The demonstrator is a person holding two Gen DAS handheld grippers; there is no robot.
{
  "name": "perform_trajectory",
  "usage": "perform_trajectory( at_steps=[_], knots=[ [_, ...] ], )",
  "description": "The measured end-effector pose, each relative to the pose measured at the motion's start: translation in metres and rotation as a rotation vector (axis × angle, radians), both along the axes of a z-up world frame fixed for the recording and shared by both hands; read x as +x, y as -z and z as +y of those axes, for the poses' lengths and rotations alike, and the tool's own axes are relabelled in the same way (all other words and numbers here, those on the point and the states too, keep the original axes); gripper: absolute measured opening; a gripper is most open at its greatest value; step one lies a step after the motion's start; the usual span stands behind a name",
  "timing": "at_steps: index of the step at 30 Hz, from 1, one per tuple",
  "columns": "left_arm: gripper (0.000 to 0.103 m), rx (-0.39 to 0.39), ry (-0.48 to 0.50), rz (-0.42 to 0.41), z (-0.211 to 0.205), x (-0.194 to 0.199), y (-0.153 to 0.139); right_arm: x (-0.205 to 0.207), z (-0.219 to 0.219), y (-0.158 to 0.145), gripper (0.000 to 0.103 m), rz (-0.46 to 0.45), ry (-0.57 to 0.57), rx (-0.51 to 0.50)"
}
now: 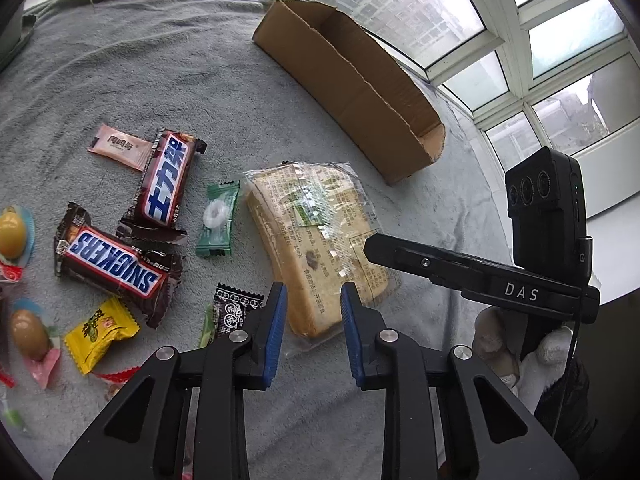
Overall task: Organize snacks
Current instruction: 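Move the right tool to the wrapped bread loaf and close on it, then carry the bread loaf with the right tool into the cardboard box and release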
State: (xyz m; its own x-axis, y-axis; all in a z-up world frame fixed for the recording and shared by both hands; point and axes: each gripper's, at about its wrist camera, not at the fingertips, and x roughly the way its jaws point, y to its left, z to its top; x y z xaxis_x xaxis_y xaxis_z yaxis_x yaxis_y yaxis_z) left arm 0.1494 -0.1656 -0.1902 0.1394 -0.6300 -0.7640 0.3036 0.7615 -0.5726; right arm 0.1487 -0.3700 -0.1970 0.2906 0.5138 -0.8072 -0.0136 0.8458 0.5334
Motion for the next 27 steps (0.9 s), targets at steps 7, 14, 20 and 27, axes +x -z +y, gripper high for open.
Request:
perform_trajectory(
  at_steps=[7, 14, 20, 27],
  knots=[
    [0.024, -0.010, 0.003, 0.026, 0.000, 0.008, 0.012, 0.002, 0.002, -0.001, 0.041, 0.003, -0.023, -0.013],
    [0.024, 0.001, 0.023, 0.006, -0.008, 0.010, 0.010, 0.001, 0.005, -0.008, 0.040, -0.007, -0.023, -0.028],
    [0.024, 0.011, 0.023, -0.042, -0.008, 0.008, -0.003, -0.002, 0.001, -0.027, 0.039, -0.051, -0.019, -0.026],
    [0.024, 0.009, 0.033, -0.104, -0.010, 0.011, -0.022, -0.004, -0.006, -0.051, 0.039, -0.109, -0.010, -0.046]
  ],
)
